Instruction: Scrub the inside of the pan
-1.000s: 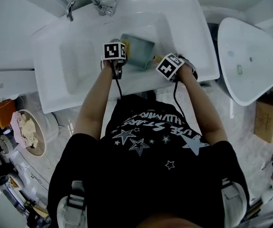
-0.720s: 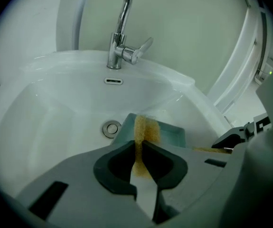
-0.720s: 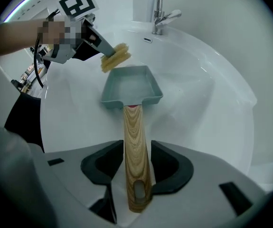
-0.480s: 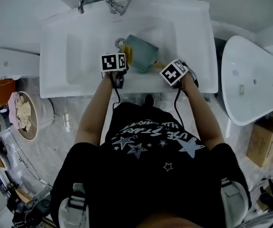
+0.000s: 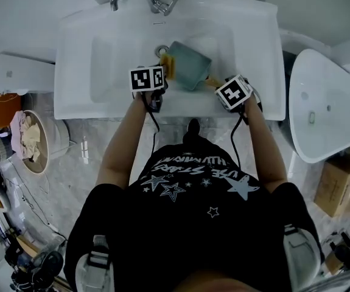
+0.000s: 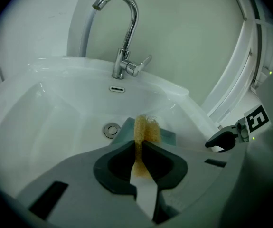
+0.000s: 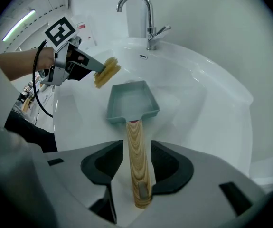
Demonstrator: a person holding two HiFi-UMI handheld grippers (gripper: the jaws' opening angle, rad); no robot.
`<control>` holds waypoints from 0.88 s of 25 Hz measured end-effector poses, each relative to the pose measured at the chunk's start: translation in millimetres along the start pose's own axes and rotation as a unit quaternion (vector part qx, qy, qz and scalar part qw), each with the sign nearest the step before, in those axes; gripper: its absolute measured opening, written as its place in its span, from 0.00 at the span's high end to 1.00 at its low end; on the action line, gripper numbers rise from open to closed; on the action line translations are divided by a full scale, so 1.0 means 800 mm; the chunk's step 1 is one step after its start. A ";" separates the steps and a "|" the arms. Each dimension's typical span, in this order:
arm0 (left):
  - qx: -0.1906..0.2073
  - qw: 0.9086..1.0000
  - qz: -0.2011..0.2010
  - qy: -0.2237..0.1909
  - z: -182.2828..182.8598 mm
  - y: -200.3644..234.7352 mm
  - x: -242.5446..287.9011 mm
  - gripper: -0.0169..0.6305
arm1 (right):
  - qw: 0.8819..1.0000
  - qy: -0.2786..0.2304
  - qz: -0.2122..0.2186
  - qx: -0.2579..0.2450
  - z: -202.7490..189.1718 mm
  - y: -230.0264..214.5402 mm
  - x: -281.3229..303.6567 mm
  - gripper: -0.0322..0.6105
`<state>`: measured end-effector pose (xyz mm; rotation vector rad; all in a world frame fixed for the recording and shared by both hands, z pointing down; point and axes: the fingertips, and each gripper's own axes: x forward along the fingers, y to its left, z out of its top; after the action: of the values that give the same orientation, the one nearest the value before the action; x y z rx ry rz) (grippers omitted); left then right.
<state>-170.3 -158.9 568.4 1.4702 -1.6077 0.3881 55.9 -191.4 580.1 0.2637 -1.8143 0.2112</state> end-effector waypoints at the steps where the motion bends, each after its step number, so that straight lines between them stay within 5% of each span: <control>1: 0.001 1.000 -0.003 -0.003 -0.002 0.001 -0.006 0.90 | 1.000 0.000 -0.008 0.004 -0.001 0.000 -0.004 0.67; 22: 0.018 0.997 -0.060 -0.048 -0.078 0.015 -0.148 0.90 | 0.989 -0.116 -0.070 0.059 0.024 0.122 -0.070 0.93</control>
<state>-169.5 -35.2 515.6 1.6264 -1.5854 0.2828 24.0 -99.8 520.4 0.5155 -2.0069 0.1943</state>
